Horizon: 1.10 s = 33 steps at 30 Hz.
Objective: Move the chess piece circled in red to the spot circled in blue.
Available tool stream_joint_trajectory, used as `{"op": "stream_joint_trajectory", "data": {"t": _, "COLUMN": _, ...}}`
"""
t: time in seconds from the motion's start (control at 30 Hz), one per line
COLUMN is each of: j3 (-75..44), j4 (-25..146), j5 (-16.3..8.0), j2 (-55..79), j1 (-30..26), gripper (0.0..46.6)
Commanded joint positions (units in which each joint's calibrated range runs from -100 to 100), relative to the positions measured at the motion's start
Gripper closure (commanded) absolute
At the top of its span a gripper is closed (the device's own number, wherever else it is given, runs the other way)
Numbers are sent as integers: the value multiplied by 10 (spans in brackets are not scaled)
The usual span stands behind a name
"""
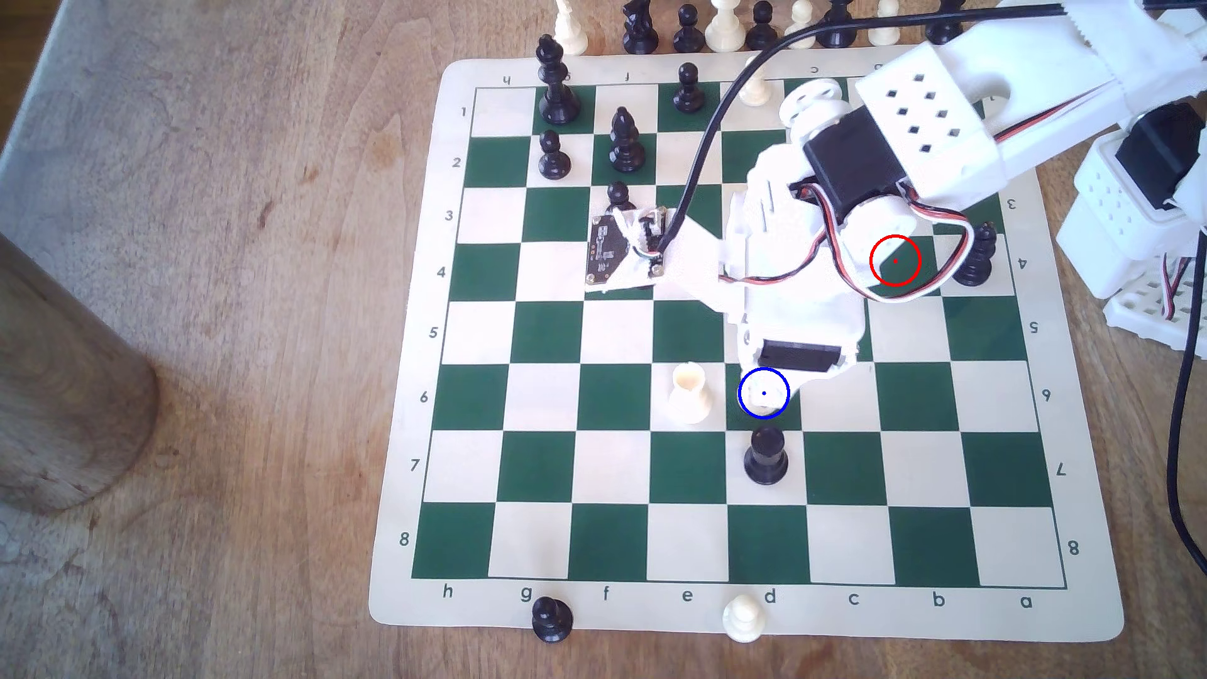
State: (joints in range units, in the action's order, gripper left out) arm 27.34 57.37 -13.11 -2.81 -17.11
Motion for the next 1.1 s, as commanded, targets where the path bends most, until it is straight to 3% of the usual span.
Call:
{"op": "stream_joint_trajectory", "data": {"t": 0.0, "j3": -13, "j4": 0, "j5": 4, "j2": -19, "j1": 0, "gripper": 387}}
{"op": "stream_joint_trajectory", "data": {"t": 0.13, "j3": 8, "j4": 4, "j5": 3, "j2": -39, "j1": -3, "gripper": 322}}
{"op": "stream_joint_trajectory", "data": {"t": 0.9, "j3": 54, "j4": 47, "j5": 7, "j2": -143, "j1": -18, "gripper": 316}}
{"op": "stream_joint_trajectory", "data": {"t": 1.07, "j3": 105, "j4": 60, "j5": 7, "j2": -218, "j1": -21, "gripper": 306}}
